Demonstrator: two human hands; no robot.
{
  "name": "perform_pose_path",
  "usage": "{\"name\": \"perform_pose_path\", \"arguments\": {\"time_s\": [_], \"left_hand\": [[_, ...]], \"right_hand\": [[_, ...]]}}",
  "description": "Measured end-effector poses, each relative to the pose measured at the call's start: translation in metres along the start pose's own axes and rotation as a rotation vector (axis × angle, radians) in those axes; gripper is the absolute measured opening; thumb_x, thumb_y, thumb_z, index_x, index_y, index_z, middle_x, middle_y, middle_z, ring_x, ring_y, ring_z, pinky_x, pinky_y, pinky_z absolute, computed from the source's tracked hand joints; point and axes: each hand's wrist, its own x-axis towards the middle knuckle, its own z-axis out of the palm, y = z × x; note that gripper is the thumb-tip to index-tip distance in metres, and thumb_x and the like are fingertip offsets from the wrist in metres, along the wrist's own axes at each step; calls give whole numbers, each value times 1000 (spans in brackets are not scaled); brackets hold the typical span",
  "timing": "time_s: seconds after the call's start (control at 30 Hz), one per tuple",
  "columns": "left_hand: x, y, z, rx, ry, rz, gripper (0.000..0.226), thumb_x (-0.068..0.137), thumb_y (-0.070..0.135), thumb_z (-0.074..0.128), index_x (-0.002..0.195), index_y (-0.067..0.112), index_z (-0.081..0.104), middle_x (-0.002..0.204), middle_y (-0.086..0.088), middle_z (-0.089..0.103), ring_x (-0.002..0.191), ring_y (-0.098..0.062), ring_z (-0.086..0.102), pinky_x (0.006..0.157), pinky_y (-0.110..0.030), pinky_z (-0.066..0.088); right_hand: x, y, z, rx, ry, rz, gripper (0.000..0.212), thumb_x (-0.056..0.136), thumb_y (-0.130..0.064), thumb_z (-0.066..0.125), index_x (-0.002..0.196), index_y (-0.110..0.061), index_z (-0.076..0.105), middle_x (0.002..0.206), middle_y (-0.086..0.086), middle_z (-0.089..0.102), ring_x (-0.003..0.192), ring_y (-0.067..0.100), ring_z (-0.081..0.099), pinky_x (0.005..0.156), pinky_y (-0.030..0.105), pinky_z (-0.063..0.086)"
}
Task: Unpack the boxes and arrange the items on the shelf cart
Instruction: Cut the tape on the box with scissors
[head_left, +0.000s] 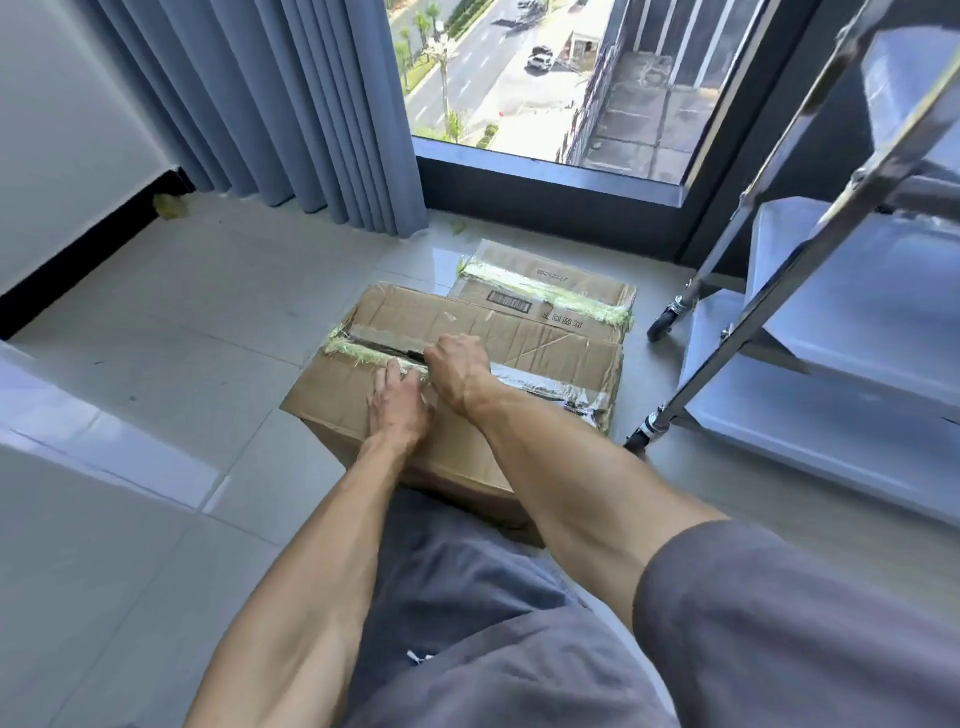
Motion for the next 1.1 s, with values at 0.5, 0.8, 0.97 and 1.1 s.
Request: {"name": "perform_pose_path", "arguments": {"time_s": [0.5, 0.8, 0.97, 1.1], "left_hand": [[9, 73, 12, 87, -57, 68, 36, 91, 14, 53, 124, 25, 63, 123, -11, 55, 121, -28, 48, 101, -36, 40], [15, 70, 26, 90, -82, -14, 26, 94, 25, 50, 113, 24, 67, 121, -10, 49, 114, -30, 52, 95, -43, 42], [-4, 67, 33, 40, -170, -45, 33, 97, 34, 41, 124, 22, 57, 157, -6, 27, 138, -32, 28, 106, -49, 33], [-6, 58, 38, 4, -243, -55, 37, 98, 34, 40, 129, 23, 55, 165, 4, 8, 147, -33, 17, 112, -51, 26]], "right_hand": [[-68, 116, 32, -55, -95, 125, 25, 93, -1, 48, 92, -14, 69, 93, 4, 66, 92, 25, 67, 67, 33, 55], [-91, 135, 28, -92, -146, 175, 26, 95, -3, 45, 91, -8, 70, 82, 3, 62, 79, 23, 66, 72, 33, 59], [-110, 126, 39, -155, -175, 206, 26, 95, -5, 46, 92, -14, 70, 90, 3, 67, 83, 24, 65, 65, 30, 49], [-120, 127, 40, -163, -124, 248, 30, 96, -8, 43, 89, -14, 71, 80, 1, 63, 73, 22, 59, 59, 29, 43]]}}
